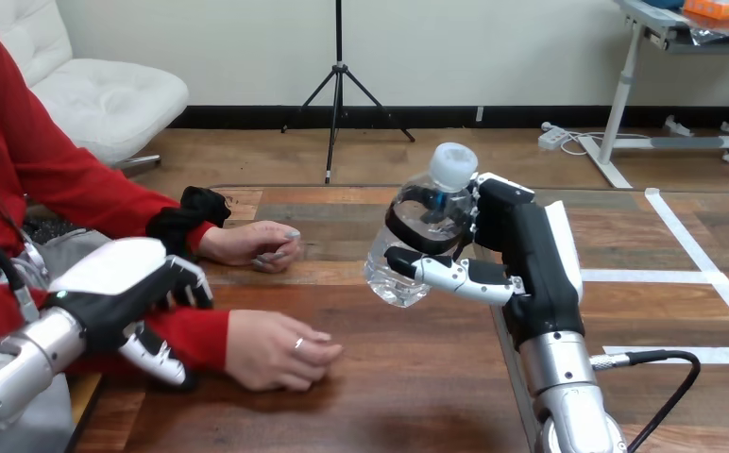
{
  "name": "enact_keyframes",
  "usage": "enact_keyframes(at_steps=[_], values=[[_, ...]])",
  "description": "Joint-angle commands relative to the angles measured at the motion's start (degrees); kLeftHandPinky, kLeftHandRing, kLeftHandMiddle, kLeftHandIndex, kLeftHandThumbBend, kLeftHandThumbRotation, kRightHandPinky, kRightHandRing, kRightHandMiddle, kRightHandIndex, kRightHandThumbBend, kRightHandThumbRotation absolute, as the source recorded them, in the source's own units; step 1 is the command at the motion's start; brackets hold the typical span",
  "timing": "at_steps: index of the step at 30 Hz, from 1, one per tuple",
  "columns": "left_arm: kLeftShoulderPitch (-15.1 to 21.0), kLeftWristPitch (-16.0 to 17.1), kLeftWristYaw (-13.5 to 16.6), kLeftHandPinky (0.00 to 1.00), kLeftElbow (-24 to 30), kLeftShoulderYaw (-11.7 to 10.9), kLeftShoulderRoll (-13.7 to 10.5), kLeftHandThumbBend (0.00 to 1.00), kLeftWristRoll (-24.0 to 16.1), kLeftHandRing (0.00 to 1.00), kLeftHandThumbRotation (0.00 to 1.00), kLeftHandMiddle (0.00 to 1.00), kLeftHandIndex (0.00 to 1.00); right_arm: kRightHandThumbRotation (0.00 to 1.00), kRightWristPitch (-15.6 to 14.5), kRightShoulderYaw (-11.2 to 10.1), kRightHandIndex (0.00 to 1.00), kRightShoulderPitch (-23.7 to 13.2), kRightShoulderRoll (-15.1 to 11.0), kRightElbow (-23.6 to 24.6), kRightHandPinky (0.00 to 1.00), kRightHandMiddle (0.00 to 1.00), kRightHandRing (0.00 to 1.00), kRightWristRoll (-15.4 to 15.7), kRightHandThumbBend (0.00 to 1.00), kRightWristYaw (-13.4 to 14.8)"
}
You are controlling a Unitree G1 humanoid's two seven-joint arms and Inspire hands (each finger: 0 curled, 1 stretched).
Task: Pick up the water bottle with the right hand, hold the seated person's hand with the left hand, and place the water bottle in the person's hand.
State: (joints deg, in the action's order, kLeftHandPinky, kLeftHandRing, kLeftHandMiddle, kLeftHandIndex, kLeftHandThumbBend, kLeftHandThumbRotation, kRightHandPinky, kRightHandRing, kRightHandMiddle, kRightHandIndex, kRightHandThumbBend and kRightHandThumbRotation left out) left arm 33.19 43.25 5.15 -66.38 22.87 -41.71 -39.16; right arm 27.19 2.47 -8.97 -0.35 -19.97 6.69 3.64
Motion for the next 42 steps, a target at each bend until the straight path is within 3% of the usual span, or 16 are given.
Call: enact_keyframes(at_steps=[1,13,29,42], values=[[4.32,-1.67,1.07,0.56,-0.97,0.51,0.27,0.93,-0.61,0.59,0.24,0.62,0.63,0.00,2.70,-0.77,0.47,-1.62,-0.26,5.39,0.26,0.46,0.33,-1.31,0.88,-0.26],[4.71,-2.82,2.30,0.57,-3.10,2.14,0.86,0.99,-2.85,0.61,0.32,0.64,0.66,0.00,2.56,-1.52,0.48,-0.21,-1.16,7.61,0.27,0.46,0.33,-1.32,0.87,-1.03],[5.11,-5.27,2.66,0.60,-5.36,3.46,3.09,1.00,-3.64,0.64,0.40,0.67,0.67,0.00,1.79,-1.85,0.48,0.54,-1.44,9.47,0.27,0.46,0.33,-3.70,0.87,-2.16],[5.33,-5.88,2.64,0.48,-6.38,4.32,4.64,1.00,-3.74,0.53,0.37,0.57,0.60,0.00,1.35,-2.12,0.48,0.98,-1.59,10.48,0.27,0.47,0.33,-3.59,0.86,-2.08]])
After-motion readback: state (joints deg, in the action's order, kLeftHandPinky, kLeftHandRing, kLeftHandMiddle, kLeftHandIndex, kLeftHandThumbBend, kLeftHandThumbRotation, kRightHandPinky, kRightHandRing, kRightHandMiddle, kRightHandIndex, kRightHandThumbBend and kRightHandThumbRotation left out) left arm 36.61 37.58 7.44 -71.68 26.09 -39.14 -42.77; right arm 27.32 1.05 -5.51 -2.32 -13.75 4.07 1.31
